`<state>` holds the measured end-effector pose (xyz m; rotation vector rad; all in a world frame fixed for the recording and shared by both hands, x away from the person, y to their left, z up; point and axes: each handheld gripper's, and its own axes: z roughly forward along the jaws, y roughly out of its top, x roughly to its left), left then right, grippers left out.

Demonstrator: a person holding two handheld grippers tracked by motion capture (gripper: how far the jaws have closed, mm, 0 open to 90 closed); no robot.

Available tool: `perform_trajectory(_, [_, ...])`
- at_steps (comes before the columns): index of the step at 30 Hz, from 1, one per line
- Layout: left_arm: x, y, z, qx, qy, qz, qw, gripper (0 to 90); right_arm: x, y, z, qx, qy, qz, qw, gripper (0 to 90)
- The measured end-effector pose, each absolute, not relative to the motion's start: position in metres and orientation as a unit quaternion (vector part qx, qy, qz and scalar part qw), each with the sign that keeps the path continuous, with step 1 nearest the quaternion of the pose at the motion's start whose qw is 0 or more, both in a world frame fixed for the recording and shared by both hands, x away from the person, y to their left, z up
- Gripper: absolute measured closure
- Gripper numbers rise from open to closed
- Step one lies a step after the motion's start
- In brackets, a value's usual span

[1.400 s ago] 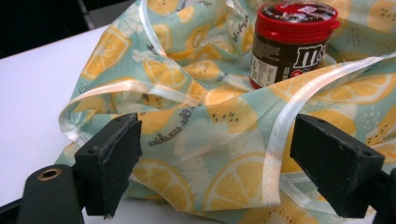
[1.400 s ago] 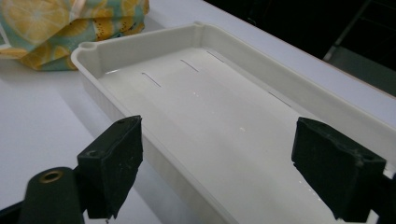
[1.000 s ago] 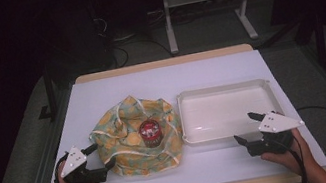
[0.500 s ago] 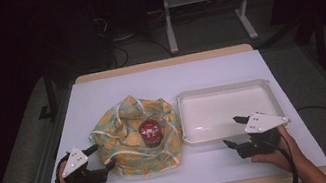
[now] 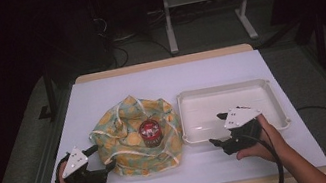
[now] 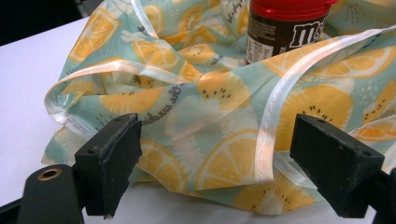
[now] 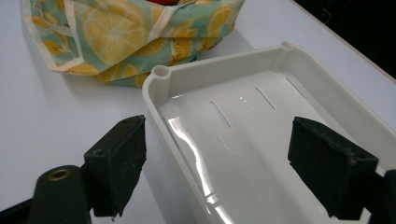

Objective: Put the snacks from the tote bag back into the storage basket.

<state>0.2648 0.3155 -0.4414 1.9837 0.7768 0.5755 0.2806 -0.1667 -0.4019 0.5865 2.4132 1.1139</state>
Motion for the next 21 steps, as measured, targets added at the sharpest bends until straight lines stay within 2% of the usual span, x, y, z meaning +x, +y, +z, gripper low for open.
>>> perform_trajectory(4, [0.265,0.315,-0.442,0.803,0.315,0.233,0.449,16.0,0.283,-0.16,-0.4,0.198,0.878,0.39,0.196,20.7])
perform_trajectory(21, [0.264,0.316,-0.442,0.801,0.316,0.234,0.452,16.1,0.308,-0.129,-0.38,0.163,0.891,0.377,0.194,22.2])
